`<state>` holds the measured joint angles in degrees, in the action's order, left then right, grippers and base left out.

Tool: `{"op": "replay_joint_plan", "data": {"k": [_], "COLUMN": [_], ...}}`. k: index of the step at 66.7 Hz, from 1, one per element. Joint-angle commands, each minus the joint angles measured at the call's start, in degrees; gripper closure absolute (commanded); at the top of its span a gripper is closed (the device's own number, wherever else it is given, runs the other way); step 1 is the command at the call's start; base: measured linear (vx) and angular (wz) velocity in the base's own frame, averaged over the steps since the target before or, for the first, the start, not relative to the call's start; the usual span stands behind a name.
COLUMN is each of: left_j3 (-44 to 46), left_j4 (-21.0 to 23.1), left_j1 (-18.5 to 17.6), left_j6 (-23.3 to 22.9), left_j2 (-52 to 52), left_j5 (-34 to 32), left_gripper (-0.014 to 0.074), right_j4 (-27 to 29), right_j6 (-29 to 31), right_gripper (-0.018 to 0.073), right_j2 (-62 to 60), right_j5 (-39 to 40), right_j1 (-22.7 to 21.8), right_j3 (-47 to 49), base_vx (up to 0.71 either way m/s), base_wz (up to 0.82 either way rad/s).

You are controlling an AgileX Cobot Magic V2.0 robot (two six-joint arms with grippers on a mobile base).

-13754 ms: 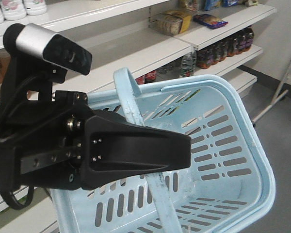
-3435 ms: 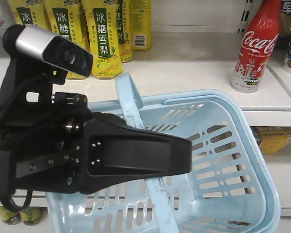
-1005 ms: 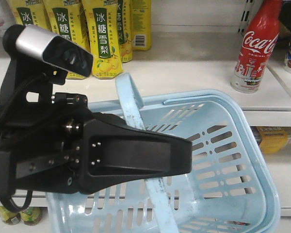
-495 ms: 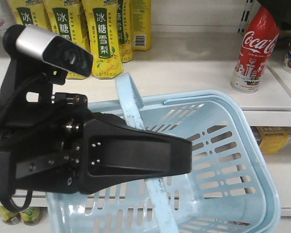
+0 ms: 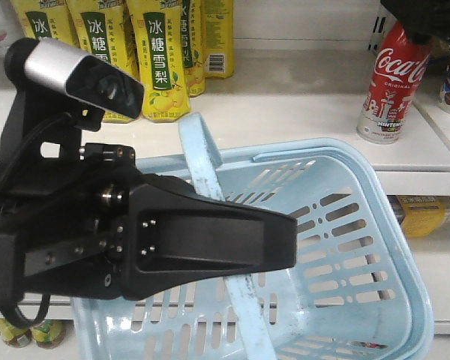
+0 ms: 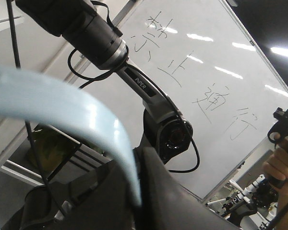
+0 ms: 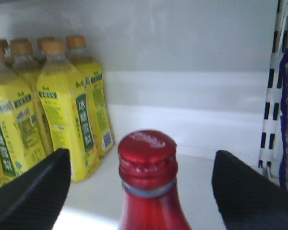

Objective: Place coke in basket with both arms
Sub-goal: 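Lower the open right gripper over the Coca-Cola bottle and grasp its neck, then lift the bottle with the right gripper and move it over the basket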

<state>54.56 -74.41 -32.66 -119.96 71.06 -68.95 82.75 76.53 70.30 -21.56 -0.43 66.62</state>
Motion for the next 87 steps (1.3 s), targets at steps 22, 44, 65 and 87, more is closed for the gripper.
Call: {"op": "replay_joint_plan", "data": {"k": [22, 44, 65, 87], "left_j3": [1.90, 1.90, 1.90, 1.90], "left_j4": [5.29, 5.29, 5.29, 5.29], "left_j1": [-0.32, -0.32, -0.32, -0.32], "left_j6": [0.96, 0.96, 0.96, 0.96], "left_j2": [-1.57, -1.57, -1.57, -1.57], "left_j5": [-10.12, -10.12, -10.12, -10.12], "left_gripper": [0.0602, 0.0602, 0.0602, 0.0602], "right_j4": [5.30, -2.08, -29.14, -21.53], "right_j6": [2.51, 1.76, -21.86, -27.12], "right_gripper": [0.0393, 0.0564, 0.0564, 0.0564], "right_j2": [0.71, -4.22, -18.66, -26.91], "right_j5": [0.41, -8.77, -15.11, -28.09], "right_j1": [-0.37, -0.37, -0.37, -0.37], "right_j3": [1.93, 1.93, 1.93, 1.93], "base_vx": [0.00, 0.00, 0.00, 0.00], "base_wz": [0.00, 0.00, 0.00, 0.00]}}
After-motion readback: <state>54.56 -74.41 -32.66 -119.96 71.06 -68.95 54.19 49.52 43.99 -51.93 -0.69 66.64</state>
